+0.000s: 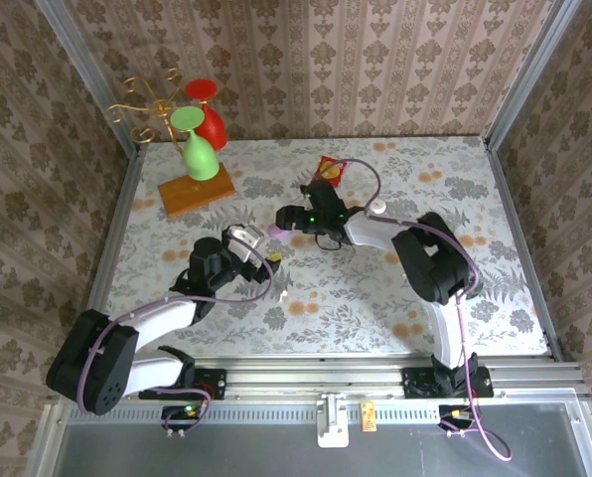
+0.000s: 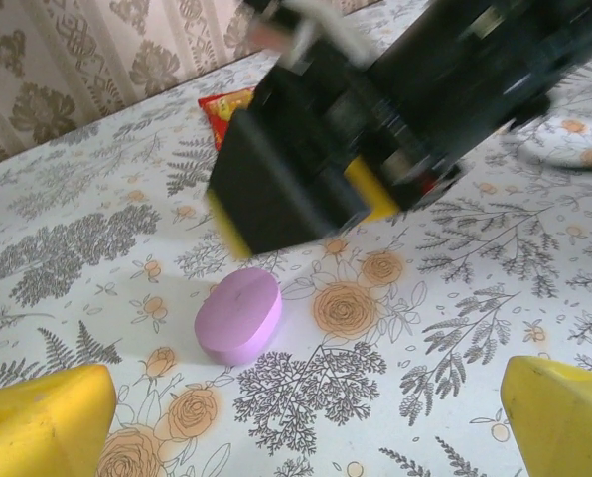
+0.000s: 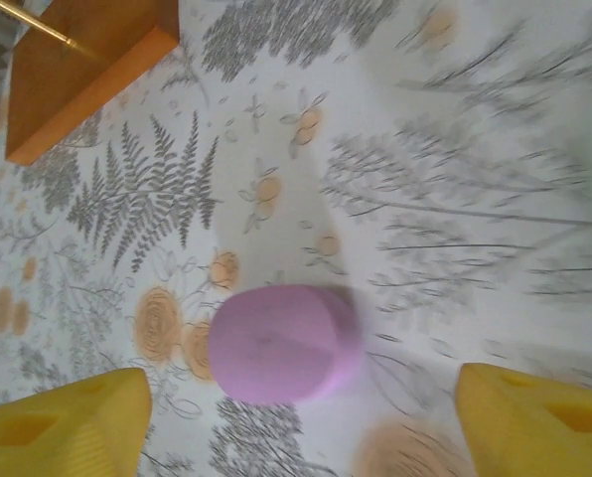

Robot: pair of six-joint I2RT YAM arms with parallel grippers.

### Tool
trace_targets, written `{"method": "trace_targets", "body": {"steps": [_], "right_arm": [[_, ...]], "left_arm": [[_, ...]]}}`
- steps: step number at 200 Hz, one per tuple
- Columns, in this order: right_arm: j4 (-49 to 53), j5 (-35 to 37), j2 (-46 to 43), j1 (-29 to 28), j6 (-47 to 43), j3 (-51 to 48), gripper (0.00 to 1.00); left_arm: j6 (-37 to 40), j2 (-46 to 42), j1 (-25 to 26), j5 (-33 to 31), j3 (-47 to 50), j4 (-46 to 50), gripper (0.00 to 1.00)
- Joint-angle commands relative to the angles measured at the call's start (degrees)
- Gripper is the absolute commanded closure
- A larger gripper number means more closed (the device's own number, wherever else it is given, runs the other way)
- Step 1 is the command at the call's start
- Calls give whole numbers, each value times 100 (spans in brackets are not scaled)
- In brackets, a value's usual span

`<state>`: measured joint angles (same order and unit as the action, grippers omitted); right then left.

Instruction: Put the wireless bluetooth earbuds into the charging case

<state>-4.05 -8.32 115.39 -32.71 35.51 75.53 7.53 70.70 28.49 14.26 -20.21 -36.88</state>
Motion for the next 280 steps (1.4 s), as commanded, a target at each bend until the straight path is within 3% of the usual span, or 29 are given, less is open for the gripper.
{"method": "trace_targets", "body": {"steps": [1, 34, 54, 92, 136, 178, 238, 280], "right_arm": [[769, 1384, -792, 137, -556, -258, 14], [2013, 2926, -1191, 516, -459, -146, 8], [2636, 3238, -1067, 847, -298, 113, 7], [3143, 2535, -612, 1486, -85, 576, 11], [3450, 2131, 44, 1846, -278, 1072, 20], [3734, 2036, 585, 1959, -357, 1567, 31], [3919, 1847, 1146, 2054, -464, 2116, 34], [4021, 1803, 1371, 2051, -549, 2355, 42]], "left_arm": [[-158, 181, 40, -173, -230, -212, 0], [-43, 501, 99, -40, -411, -230, 0], [7, 667, 162, 15, -475, -335, 0], [55, 820, 235, 68, -537, -369, 0], [64, 891, 262, 112, -545, -361, 0], [78, 1041, 269, 182, -646, -362, 0], [57, 1104, 306, 226, -671, -364, 0], [49, 1122, 315, 235, -686, -363, 0]]}}
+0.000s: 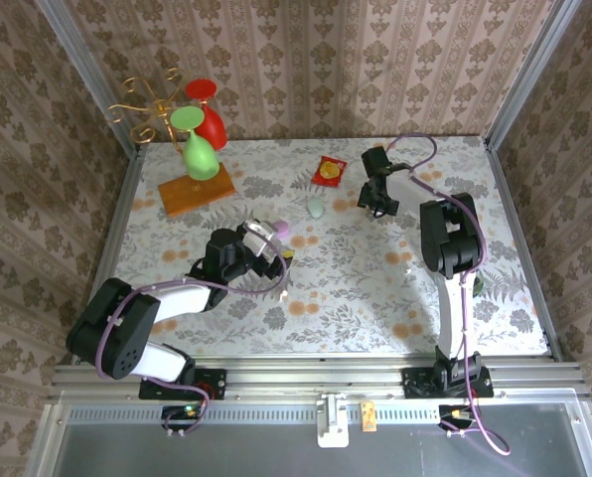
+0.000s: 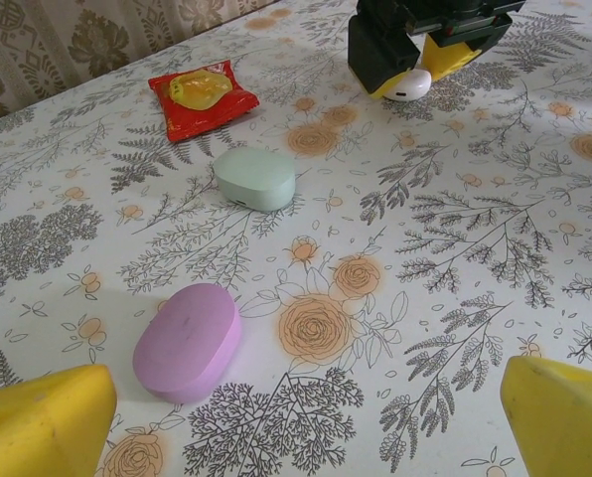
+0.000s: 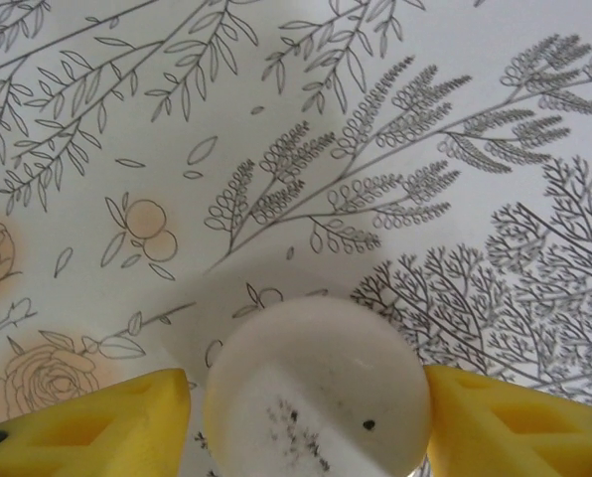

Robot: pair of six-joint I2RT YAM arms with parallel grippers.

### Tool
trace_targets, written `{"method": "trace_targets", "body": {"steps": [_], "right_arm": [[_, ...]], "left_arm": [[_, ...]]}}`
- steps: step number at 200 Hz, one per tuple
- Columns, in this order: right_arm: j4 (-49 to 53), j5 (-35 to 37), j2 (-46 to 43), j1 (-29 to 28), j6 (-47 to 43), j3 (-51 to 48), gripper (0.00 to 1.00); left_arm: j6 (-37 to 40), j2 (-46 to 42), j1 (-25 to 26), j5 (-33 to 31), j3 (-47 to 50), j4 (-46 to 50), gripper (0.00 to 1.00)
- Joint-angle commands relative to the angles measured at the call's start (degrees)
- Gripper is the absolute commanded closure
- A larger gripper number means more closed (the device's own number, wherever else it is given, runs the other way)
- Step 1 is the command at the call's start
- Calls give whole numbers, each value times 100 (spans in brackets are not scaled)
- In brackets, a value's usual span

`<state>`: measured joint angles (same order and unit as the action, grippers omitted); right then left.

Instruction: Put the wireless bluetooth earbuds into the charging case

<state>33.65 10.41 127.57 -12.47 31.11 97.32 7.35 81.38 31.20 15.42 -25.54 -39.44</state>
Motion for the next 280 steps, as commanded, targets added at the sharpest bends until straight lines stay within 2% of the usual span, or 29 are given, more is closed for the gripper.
{"method": "trace_targets", "body": {"steps": [1, 62, 111, 147, 199, 237, 262, 280], "right_arm": [[253, -68, 158, 31, -116, 174, 42], [290, -198, 85, 44, -397, 140, 49], [-585, -692, -1121, -111, -349, -956, 49], [-1309, -967, -2191, -324, 162, -2007, 49], [-2533, -1196, -3626, -631, 1529, -3401, 54], [-2853, -1542, -4204, -799, 1972, -3715, 54], [-2934, -1756, -4427, -879, 2184, -3750, 54], [-2956, -1882, -4534, -930, 2257, -3745, 54]], "left_arm": [[70, 49, 44, 119, -153, -108, 0], [63, 131, 57, 145, -209, -130, 0], [-120, 433, 315, 168, -462, -397, 0], [-716, 887, 557, 6, -748, -997, 0], [-2110, 1596, 1006, -244, -1058, -2700, 6], [-2787, 2137, 1256, -270, -1445, -3381, 9], [-2655, 2284, 1400, -245, -1678, -3398, 10], [-2870, 2370, 1416, -246, -1784, -3437, 11]]}}
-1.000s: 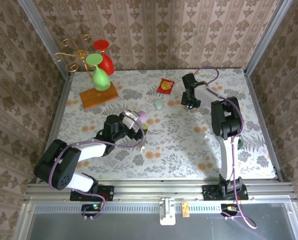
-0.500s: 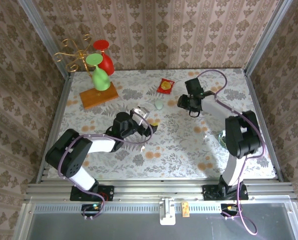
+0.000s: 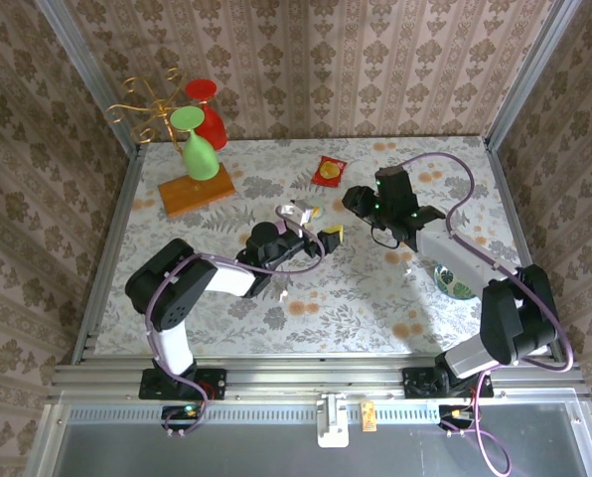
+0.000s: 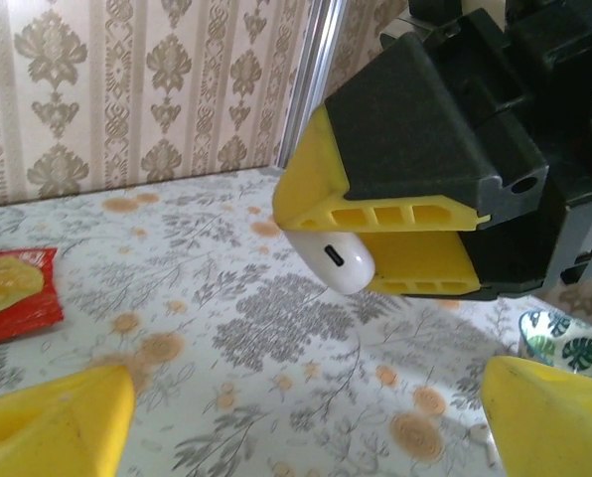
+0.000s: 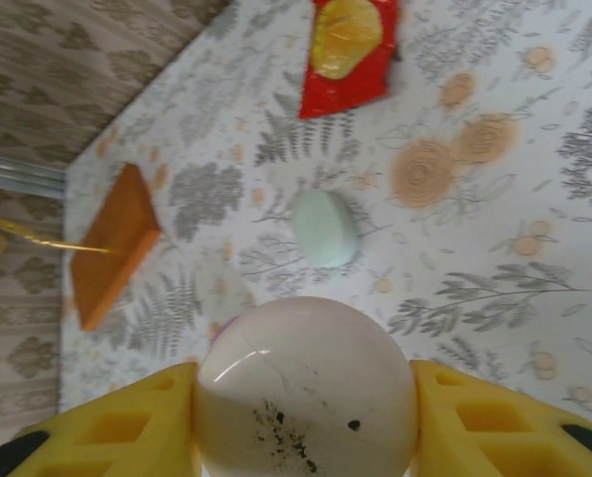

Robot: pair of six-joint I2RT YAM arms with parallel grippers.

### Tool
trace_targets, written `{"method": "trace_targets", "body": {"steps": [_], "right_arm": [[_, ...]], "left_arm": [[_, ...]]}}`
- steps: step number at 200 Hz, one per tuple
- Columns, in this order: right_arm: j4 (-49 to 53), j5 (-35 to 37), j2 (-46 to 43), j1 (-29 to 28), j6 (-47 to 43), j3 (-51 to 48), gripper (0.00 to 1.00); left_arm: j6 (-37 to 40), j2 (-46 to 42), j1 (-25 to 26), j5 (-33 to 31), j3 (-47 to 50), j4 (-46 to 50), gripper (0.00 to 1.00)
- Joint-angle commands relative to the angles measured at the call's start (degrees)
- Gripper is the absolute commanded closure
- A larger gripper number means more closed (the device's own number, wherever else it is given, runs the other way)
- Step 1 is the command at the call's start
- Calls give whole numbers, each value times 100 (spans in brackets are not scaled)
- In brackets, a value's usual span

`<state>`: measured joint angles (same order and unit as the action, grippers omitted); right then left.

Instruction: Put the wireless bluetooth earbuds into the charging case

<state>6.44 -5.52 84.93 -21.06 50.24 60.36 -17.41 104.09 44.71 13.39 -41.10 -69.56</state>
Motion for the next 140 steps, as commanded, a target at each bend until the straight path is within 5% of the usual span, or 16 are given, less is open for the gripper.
{"method": "trace_targets", "body": {"steps": [1, 140], "right_arm": [[-237, -299, -272, -73, 350, -50, 54], [-338, -1019, -393, -257, 417, -37, 55]], "left_arm": [[-412, 105, 65, -40, -234, -426, 11], [-734, 357, 68, -117, -773, -458, 38]]}}
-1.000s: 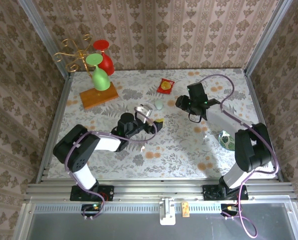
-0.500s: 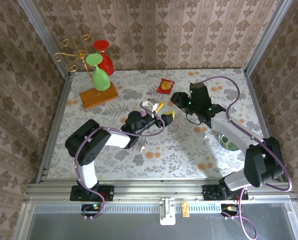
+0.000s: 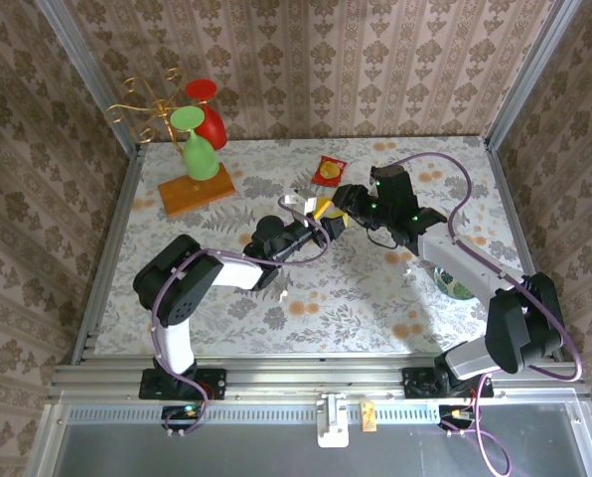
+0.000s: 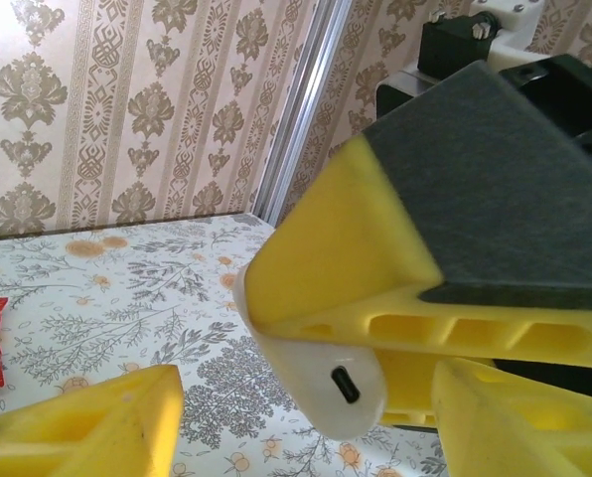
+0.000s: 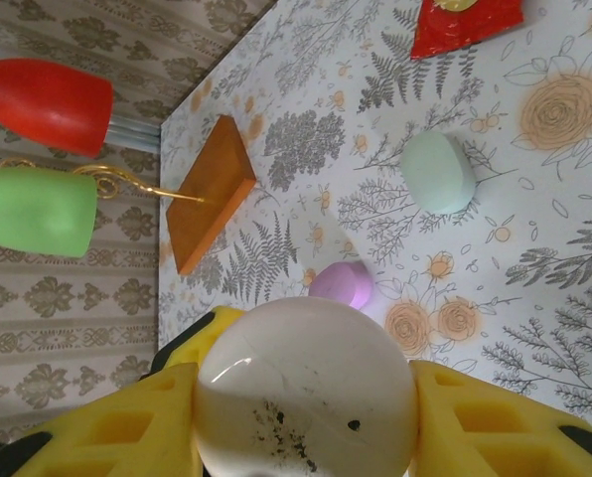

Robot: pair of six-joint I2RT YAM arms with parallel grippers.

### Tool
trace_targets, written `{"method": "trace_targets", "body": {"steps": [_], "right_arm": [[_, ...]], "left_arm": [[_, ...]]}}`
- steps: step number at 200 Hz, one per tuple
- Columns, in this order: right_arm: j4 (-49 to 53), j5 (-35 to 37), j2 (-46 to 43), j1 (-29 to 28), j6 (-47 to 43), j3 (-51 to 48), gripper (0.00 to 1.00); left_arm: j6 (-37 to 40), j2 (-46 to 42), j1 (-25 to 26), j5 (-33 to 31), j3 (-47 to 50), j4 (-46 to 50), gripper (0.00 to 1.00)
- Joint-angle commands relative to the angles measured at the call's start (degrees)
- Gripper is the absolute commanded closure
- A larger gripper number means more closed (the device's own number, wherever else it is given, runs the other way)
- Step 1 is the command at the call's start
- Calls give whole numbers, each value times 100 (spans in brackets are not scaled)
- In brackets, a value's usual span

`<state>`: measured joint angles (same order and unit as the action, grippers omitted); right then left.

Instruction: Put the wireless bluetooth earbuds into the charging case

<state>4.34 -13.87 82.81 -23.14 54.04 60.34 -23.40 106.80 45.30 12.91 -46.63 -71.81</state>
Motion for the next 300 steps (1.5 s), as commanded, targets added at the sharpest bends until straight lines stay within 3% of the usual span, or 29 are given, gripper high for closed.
{"method": "trace_targets", "body": {"steps": [1, 34, 80, 105, 124, 170, 198, 232, 271, 291, 300], "right_arm": [[-127, -190, -179, -50, 36, -33, 55], [-117, -239, -159, -85, 2, -22, 55], [-83, -253, -106, -113, -47, -38, 54], [-52, -80, -210, -116, -211, -56, 46], [-52, 52, -265, -104, -400, -86, 40], [-553, 153, -909, -25, -1013, -467, 24], [-2003, -571, -1358, 301, -929, -1252, 21], [-4388, -1232, -1535, 665, -6, -2297, 22], [-6604, -1426, -898, 693, 1439, -2777, 26], [-7944, -1409, -350, 696, 2306, -2868, 29], [-7986, -1422, -61, 680, 2515, -2791, 32]], "left_arm": [[-137, 86, 12, -69, -222, -235, 38], [-182, 139, -6, -43, -307, -232, 48], [-248, 161, -31, 53, -313, -236, 71], [-255, 122, -48, 128, -252, -237, 88], [-286, 97, -78, 224, -211, -245, 96], [-586, -39, -185, 465, -70, -268, 99], [-1187, -243, -272, 559, -6, -272, 99], [-2084, -527, -324, 521, -38, -281, 99], [-3751, -642, -323, -1, -173, -298, 100], [-4147, -672, -263, -90, -259, -306, 100], [-4221, -708, -245, -100, -297, -305, 100]]}}
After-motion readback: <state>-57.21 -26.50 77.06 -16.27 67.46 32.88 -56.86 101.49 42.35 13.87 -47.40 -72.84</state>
